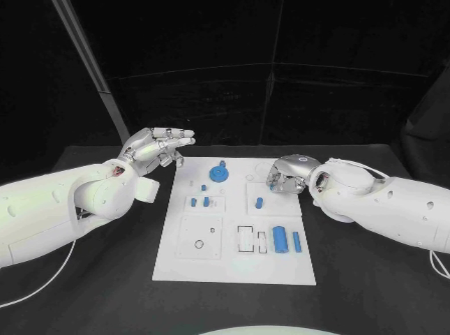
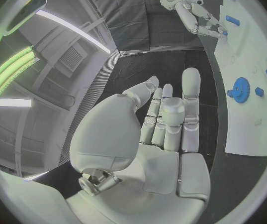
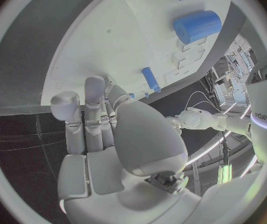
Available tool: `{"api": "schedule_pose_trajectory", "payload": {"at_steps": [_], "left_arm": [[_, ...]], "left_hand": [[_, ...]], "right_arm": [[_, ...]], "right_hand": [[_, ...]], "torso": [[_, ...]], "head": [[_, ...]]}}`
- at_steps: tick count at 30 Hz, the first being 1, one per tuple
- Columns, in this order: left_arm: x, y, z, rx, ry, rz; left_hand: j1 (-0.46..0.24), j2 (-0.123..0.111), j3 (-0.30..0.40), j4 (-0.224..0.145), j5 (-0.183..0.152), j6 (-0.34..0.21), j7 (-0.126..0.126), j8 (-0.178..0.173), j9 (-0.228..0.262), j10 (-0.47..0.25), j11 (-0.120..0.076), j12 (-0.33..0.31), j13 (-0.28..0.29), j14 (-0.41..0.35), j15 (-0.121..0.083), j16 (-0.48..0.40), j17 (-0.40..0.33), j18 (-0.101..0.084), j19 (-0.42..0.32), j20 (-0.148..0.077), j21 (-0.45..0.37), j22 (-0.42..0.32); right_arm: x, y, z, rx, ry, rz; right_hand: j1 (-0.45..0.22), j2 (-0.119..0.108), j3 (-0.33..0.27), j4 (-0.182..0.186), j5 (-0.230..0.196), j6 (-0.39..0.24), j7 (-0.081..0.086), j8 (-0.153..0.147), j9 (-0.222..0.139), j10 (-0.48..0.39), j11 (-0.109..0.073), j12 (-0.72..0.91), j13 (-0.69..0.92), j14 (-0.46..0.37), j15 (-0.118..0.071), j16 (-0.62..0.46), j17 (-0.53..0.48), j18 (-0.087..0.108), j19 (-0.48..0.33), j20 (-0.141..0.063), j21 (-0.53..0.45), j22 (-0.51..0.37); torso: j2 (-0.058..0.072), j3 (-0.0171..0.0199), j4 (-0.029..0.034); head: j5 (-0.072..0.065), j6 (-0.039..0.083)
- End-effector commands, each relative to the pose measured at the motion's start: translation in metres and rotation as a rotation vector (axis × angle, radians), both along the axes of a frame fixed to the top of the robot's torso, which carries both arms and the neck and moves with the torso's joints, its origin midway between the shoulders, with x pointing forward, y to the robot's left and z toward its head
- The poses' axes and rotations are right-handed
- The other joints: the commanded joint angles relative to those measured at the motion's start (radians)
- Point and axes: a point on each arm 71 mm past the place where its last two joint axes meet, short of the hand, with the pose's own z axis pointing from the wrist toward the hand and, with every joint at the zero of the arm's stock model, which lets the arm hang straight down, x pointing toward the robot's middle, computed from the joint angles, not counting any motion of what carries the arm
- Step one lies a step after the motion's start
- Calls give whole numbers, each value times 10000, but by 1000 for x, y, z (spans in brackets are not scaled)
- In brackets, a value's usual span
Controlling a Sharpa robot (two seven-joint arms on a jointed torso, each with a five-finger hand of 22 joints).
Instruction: Assemble the parts on the task board
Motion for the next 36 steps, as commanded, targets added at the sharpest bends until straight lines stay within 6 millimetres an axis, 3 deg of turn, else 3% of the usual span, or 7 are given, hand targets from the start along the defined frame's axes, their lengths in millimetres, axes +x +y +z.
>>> {"api": "schedule_pose_trajectory", "payload": {"at_steps": [1,12,18,25,36], "left_arm": [[0,0,2,-184,-99,-49],[0,1,1,-139,-35,-30],[0,2,1,-119,-16,-4],[0,3,1,-109,-9,12],[1,4,1,-80,16,49]], "left_hand": [[-67,6,-70,0,1,-9,20,-68,-13,37,-17,52,-12,-54,10,-36,-8,120,-90,10,-36,-14],[68,66,-24,-63,3,-46,43,-102,-15,-8,-3,46,-23,-72,17,-28,-36,123,-127,10,-82,-53],[84,72,-17,-72,3,-49,45,-105,-15,-13,-1,46,-25,-74,18,-29,-43,124,-130,10,-86,-57],[105,77,-8,-85,2,-54,48,-109,-15,-19,1,45,-26,-81,18,-35,-65,125,-134,10,-92,-64],[113,77,-6,-91,2,-57,51,-112,-15,-25,4,43,-27,-83,20,-35,-69,128,-142,11,-106,-80]], "right_arm": [[-1,1,-3,-197,337,116],[-2,3,-5,-228,436,104],[-1,2,0,115,-141,-166],[-3,1,5,428,-623,-303],[-13,-3,13,854,-806,-303]], "right_hand": [[-351,-145,506,-157,-27,138,-9,1,7,132,28,42,1,84,43,232,129,-150,20,42,188,212],[-1215,-634,2191,-502,-26,397,-60,29,27,377,-19,81,16,61,13,930,510,-231,90,37,722,879],[-1347,-576,2982,-575,-33,702,-119,77,63,684,-114,194,46,157,-39,1541,979,-349,375,-16,1172,1555],[-1447,-657,3378,-612,-41,744,-107,45,59,718,-125,185,44,157,-40,1746,1101,-380,433,-23,1314,1748],[-1512,-757,3509,-627,-43,745,-102,31,55,713,-119,172,43,159,-35,1856,1177,-393,456,-18,1371,1829]], "torso": [[-2,-6,-5],[4,-1,9],[-5,0,-10],[-14,1,-1],[-18,-10,1]], "head": [[7,-24],[-3,-42],[11,-59],[1,-57],[-27,-14]]}}
